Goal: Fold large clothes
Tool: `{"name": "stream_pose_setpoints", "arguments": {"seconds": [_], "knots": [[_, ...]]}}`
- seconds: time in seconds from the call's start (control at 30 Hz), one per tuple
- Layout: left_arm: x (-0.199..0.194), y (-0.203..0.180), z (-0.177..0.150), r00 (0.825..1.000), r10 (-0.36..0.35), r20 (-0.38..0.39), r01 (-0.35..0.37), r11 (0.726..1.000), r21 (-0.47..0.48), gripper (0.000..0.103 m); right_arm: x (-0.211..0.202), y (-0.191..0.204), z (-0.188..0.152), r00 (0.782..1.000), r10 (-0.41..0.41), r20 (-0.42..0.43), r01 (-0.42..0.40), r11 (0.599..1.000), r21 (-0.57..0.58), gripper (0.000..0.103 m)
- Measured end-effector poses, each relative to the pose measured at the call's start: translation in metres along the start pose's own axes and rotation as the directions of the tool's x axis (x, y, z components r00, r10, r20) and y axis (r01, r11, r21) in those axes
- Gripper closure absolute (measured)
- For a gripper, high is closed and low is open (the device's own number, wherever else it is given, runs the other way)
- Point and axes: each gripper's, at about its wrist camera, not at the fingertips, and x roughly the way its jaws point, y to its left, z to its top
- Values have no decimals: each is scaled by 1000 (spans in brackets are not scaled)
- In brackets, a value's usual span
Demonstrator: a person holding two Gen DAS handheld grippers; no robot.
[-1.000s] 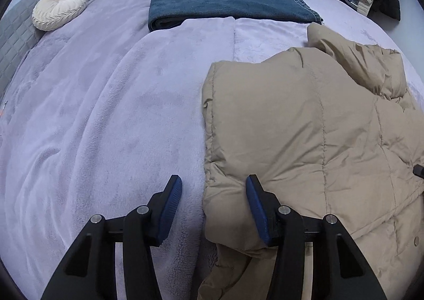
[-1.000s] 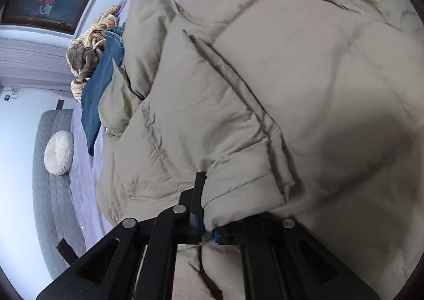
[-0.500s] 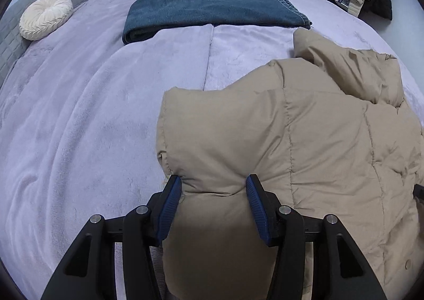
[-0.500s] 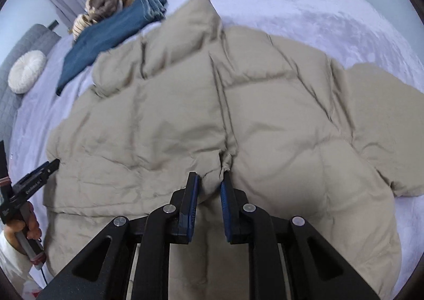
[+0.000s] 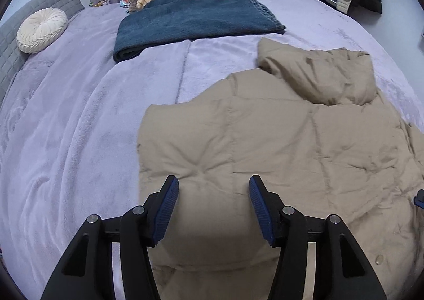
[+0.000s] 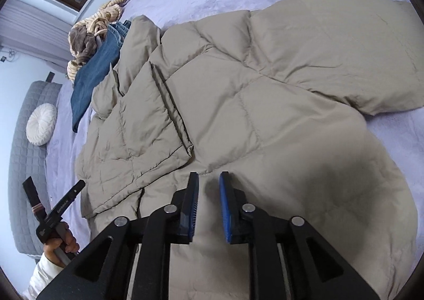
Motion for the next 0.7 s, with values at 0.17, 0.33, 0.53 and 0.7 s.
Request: {"name": "stream_pose_setpoints", "arguments": {"seconds": [0.17, 0.33, 0.53, 0.7], "knots": [[-15, -62, -9, 996, -81, -44, 82, 996, 18, 46, -40, -41, -3, 999, -9, 48, 6, 998, 66, 50], [-21, -123, -19, 990, -123, -70, 127, 990, 64, 45, -68, -87, 0, 997, -38, 67, 30, 992, 119, 43], [-25, -169, -9, 994, -104, 13, 103, 991, 91, 3, -91, -125, 3, 997, -34, 69, 24, 990, 136, 43], [11, -185, 29, 998, -43, 56, 37, 995, 94, 3, -99, -147, 4, 997, -20, 73, 9, 989, 146, 43]]}}
